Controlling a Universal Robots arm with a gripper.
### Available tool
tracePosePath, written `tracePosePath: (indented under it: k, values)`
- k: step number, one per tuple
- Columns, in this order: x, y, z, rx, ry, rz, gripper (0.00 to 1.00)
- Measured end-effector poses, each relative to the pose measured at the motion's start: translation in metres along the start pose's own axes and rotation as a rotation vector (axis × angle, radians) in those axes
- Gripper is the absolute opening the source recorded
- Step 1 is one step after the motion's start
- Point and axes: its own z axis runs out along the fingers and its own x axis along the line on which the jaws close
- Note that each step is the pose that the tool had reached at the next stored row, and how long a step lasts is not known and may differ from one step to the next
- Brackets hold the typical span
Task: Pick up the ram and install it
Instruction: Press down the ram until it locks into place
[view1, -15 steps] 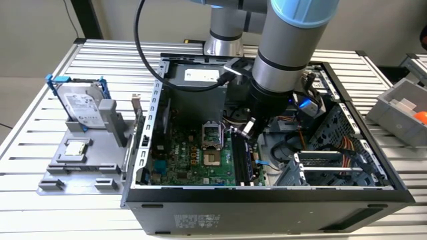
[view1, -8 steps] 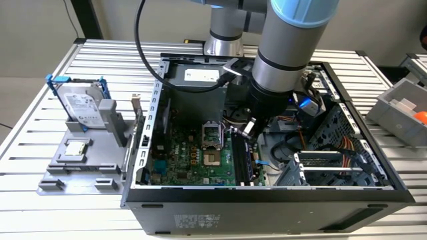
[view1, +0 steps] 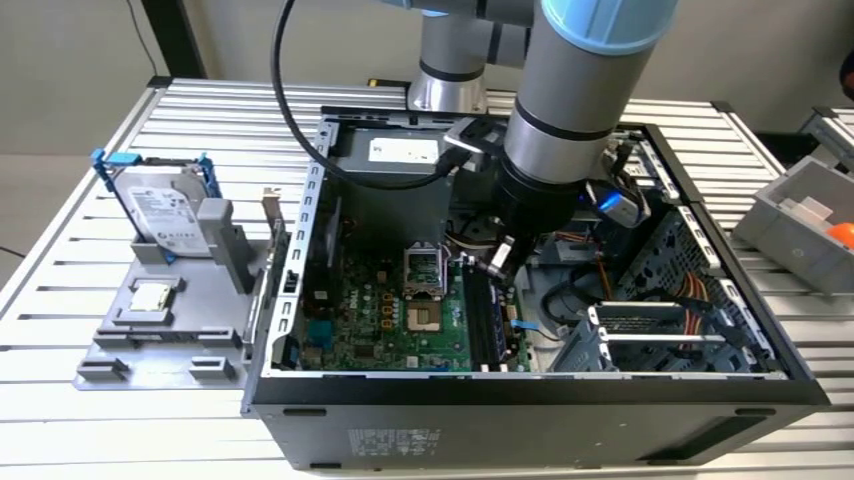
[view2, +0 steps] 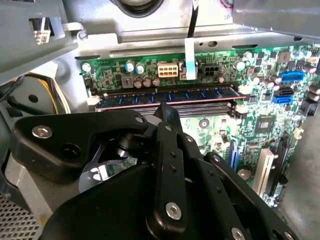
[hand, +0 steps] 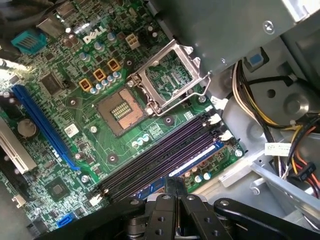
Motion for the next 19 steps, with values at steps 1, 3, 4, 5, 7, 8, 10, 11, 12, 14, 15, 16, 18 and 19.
tracePosePath:
  k: [1, 3, 4, 5, 7, 8, 10, 11, 12, 14, 15, 16, 18, 19]
  values:
    - [0.0000, 0.0000, 0.0000, 0.0000, -0.0001, -0.009, 0.00]
    - [-0.0001, 0.0000, 0.0000, 0.0002, 0.0000, -0.029, 0.00]
    - [-0.0001, 0.0000, 0.0001, 0.0002, 0.0000, -0.039, 0.00]
    - [-0.0001, 0.0000, 0.0000, 0.0002, 0.0002, -0.050, 0.00]
    - [-0.0001, 0.0000, 0.0000, 0.0002, 0.0002, -0.071, 0.00]
    - [-0.0001, 0.0000, 0.0000, 0.0002, 0.0002, -0.081, 0.00]
    - [-0.0001, 0.0000, 0.0000, 0.0003, 0.0003, -0.101, 0.00]
    - [-0.0001, 0.0000, 0.0000, 0.0003, 0.0002, -0.111, 0.00]
    - [-0.0001, 0.0000, 0.0000, 0.0004, 0.0003, -0.120, 0.00]
    - [-0.0001, 0.0000, 0.0000, 0.0004, 0.0003, -0.138, 0.00]
    - [-0.0001, 0.0000, 0.0000, 0.0004, 0.0004, -0.147, 0.00]
    - [-0.0001, 0.0000, 0.0000, 0.0004, 0.0004, -0.155, 0.00]
    - [-0.0001, 0.0000, 0.0000, 0.0005, 0.0005, -0.172, 0.00]
    - [-0.0001, 0.0000, 0.0000, 0.0005, 0.0004, -0.180, 0.00]
